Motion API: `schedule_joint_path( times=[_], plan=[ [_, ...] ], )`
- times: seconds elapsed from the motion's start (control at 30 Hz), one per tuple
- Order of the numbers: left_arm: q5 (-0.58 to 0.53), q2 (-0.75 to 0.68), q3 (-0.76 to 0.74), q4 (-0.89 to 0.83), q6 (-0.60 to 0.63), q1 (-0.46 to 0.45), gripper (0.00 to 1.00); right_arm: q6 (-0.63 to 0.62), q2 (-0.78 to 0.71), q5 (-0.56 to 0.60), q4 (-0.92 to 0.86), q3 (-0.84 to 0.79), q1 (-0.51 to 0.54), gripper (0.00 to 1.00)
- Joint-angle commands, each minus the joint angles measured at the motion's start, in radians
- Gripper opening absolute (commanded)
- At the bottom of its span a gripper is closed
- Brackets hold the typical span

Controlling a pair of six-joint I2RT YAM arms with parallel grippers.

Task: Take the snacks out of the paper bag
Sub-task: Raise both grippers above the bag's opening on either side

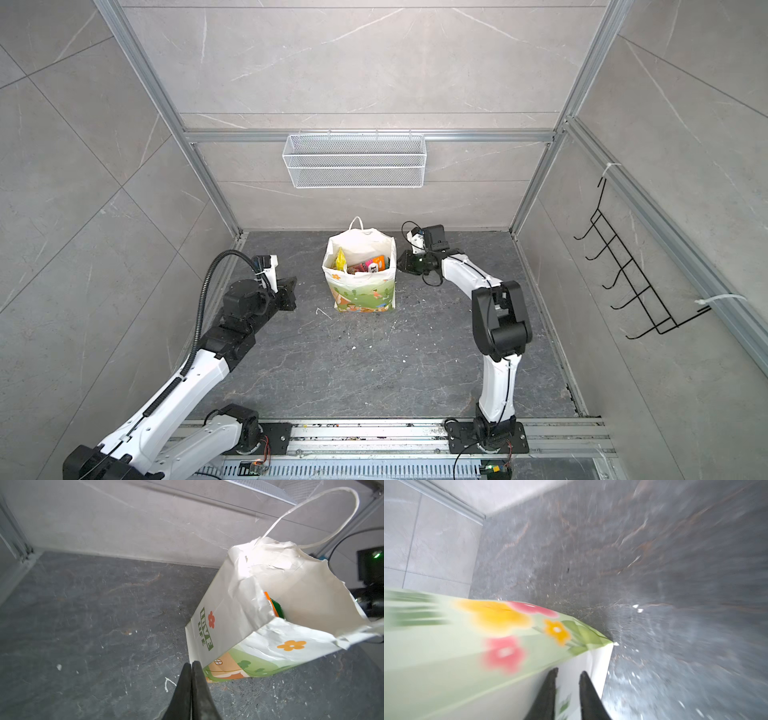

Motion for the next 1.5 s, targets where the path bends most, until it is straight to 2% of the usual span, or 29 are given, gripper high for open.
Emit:
schedule_joint_path(
  times=[0.0,0.07,0.17,0.2,0.23,0.27,0.33,0.43,0.5,0.6,0.67,0.73,0.8,0.9,1.07,1.23,1.33,1.47],
  plan=[
    [0.114,0.011,0.143,-0.051,0.055,0.004,0.23,-0.027,-0.153,0.116,-0.118,0.027,0.011,0.34],
    [0.180,0.062,0.239,-0.062,0.097,0.004,0.33,-0.050,-0.226,0.153,-0.169,0.036,0.010,0.38],
    [0.278,0.169,0.405,-0.105,0.157,0.008,0.36,-0.066,-0.325,0.200,-0.213,0.036,0.010,0.46],
    [0.301,0.208,0.459,-0.130,0.171,0.009,0.39,-0.068,-0.346,0.200,-0.215,0.038,0.014,0.52],
    [0.335,0.254,0.523,-0.160,0.192,0.012,0.46,-0.054,-0.362,0.218,-0.236,0.056,0.022,0.64],
    [0.366,0.296,0.578,-0.183,0.217,0.015,0.48,-0.065,-0.368,0.222,-0.283,0.087,0.036,0.65],
    [0.437,0.387,0.675,-0.216,0.266,0.023,0.43,-0.122,-0.375,0.245,-0.362,0.137,0.084,0.66],
    [0.632,0.559,0.873,-0.348,0.368,0.073,0.53,-0.168,-0.401,0.338,-0.406,0.147,0.149,0.70],
    [0.683,0.661,1.011,-0.489,0.482,0.088,0.48,-0.168,-0.437,0.311,-0.378,0.109,0.154,0.72],
    [0.743,0.788,1.169,-0.654,0.649,0.093,0.57,-0.190,-0.512,0.222,-0.284,0.014,0.156,0.70],
    [0.742,0.878,1.286,-0.747,0.714,0.093,0.57,-0.213,-0.551,0.174,-0.250,-0.024,0.161,0.69],
    [0.761,0.964,1.415,-0.852,0.758,0.095,0.58,-0.224,-0.581,0.173,-0.234,-0.047,0.169,0.68],
    [0.788,1.030,1.487,-0.916,0.801,0.092,0.63,-0.228,-0.609,0.185,-0.224,-0.068,0.173,0.68],
    [0.754,1.120,1.594,-1.013,0.859,0.078,0.64,-0.227,-0.666,0.190,-0.164,-0.130,0.178,0.68],
    [0.712,1.207,1.679,-1.091,0.916,0.062,0.65,-0.222,-0.708,0.158,-0.087,-0.174,0.185,0.67],
    [0.691,1.238,1.687,-1.098,0.931,0.045,0.66,-0.219,-0.686,0.147,-0.069,-0.142,0.188,0.67],
    [0.660,1.256,1.689,-1.095,0.943,0.031,0.61,-0.215,-0.665,0.137,-0.060,-0.123,0.191,0.67],
    [0.622,1.281,1.708,-1.096,0.952,0.022,0.43,-0.206,-0.645,0.125,-0.046,-0.110,0.196,0.66]
  ],
)
